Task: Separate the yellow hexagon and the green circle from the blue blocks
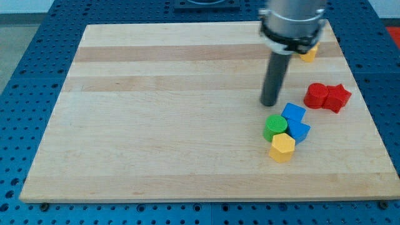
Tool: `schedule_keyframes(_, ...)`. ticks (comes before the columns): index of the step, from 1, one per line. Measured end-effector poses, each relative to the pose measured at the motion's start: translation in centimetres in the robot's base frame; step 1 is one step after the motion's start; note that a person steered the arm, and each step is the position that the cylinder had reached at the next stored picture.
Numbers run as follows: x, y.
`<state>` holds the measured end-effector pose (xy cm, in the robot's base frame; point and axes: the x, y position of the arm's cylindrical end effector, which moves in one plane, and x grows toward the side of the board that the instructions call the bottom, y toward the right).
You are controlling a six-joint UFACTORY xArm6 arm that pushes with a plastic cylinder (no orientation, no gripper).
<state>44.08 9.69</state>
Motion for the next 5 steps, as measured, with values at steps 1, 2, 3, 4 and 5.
schedule_keyframes(1,0.6,-1.8)
schedule_keyframes(2,2.3,-1.9)
schedule_keyframes(3,3.6,-1.9)
schedule_keyframes(4,5.1,-3.6)
schedule_keyframes(5,6.0,-5.8)
